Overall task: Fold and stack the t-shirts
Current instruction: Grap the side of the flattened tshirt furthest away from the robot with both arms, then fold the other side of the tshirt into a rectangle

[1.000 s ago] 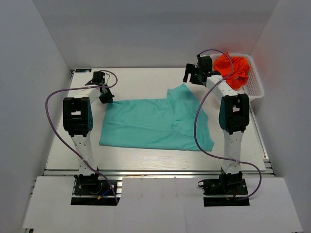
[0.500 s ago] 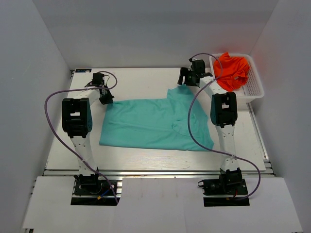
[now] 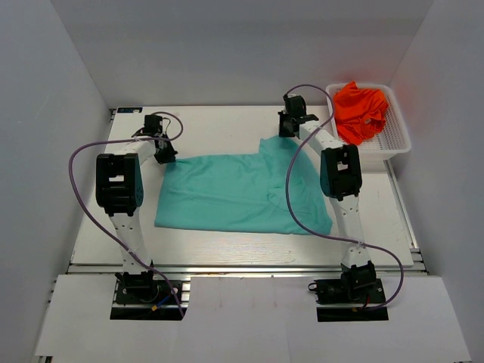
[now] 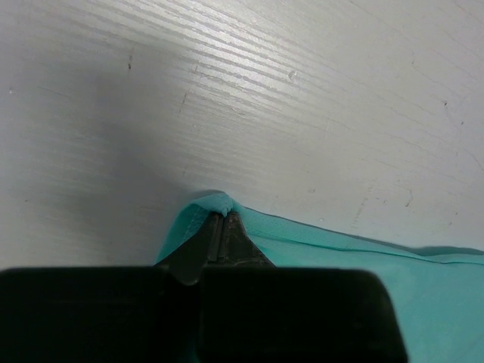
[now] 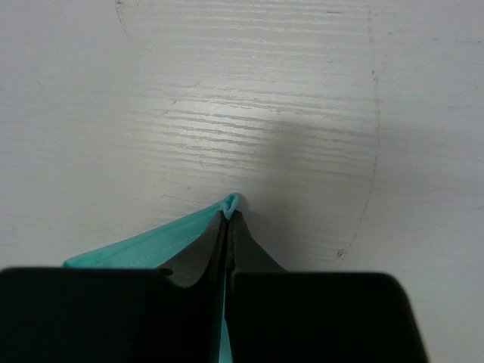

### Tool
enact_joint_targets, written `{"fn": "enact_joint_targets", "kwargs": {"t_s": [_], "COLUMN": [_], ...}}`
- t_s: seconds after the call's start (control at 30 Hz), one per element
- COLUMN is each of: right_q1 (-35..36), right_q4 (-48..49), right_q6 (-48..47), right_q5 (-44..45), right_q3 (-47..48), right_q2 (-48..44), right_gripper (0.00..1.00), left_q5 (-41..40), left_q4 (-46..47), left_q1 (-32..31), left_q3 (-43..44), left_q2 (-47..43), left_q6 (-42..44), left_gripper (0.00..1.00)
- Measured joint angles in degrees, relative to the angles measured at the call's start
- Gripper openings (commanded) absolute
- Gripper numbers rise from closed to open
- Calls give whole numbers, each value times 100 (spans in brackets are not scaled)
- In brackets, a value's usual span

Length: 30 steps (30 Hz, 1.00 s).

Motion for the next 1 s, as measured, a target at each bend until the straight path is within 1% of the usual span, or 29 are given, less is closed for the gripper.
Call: {"fn": "enact_joint_targets", "kwargs": {"t_s": [0.13,0.17,0.27,0.33,0.43,0.63,0.8,1.0], "right_q1": [-7,-7,-7,-4,-2,22,31,31], "right_q4": [107,249,647,962,1368,2006,2205,2166], "right_q6": [-81,-162,-389,-516,-647,-643,-483,-164], "right_q5": [-57,-90,-212,-247,-278,-328,-310,-315], "right_q3": [-39,-170,-1016,-1784,-2970,-4658,-5947,-7226], "right_q2": [-13,-59,-560,-1099,-2109,-3932,-5143,-6472], "right_gripper": [0,0,0,0,0,0,0,0], "left_q5": [48,63,66,68,85,125,133,140], "left_q4": [-70,-116,-175,-162,-120,-107,-20,17], "left_q1": [0,0,-9,-17,-17,-17,-20,-20], "left_q3": [35,55,70,39,-234,-796,-1311,-1891], "left_q2": [2,2,-2,-35,-291,-1036,-1620,-2116], "left_q6": [111,133,181,201,221,229,269,302], "left_gripper": [0,0,0,0,0,0,0,0]}}
